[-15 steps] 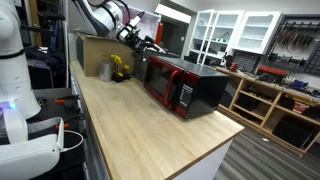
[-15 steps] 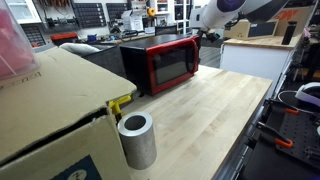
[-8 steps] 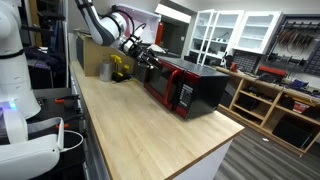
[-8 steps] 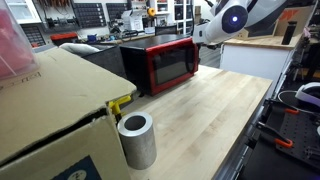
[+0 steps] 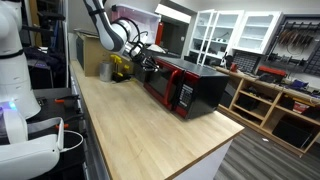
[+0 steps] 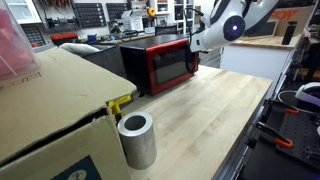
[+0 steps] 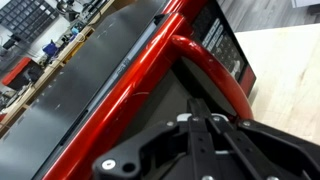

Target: Close the microwave door.

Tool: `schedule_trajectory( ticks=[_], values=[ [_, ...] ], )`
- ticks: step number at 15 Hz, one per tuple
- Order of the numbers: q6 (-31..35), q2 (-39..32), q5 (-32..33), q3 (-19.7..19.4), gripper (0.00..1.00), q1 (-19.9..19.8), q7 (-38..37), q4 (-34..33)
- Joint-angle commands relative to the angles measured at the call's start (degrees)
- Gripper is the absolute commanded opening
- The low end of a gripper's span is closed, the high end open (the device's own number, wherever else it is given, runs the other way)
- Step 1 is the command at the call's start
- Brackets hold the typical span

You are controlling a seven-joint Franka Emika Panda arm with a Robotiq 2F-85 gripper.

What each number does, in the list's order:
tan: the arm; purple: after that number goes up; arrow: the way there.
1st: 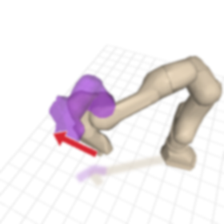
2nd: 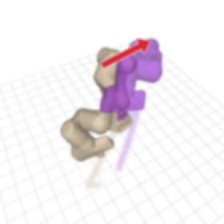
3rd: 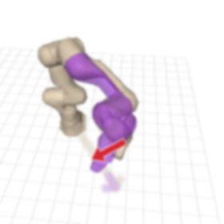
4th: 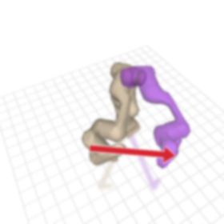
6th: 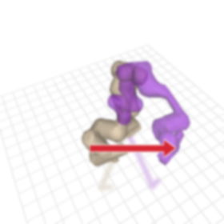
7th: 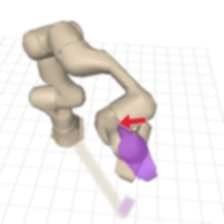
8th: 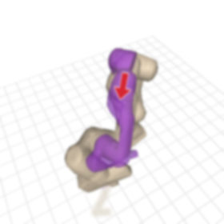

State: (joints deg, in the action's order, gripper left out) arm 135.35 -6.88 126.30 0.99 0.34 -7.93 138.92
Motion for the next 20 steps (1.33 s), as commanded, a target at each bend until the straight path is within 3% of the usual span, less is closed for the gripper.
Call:
schedule_trajectory(
  ticks=[1,8,20],
  values=[
    [4.16,-3.77,7.18,-0.27,0.00,-1.43,0.37,-5.38],
    [7.52,-8.15,18.78,-0.89,0.00,-4.39,1.71,-10.21],
    [6.38,-11.23,22.64,-1.68,0.00,-5.78,4.90,-14.86]
  ],
)
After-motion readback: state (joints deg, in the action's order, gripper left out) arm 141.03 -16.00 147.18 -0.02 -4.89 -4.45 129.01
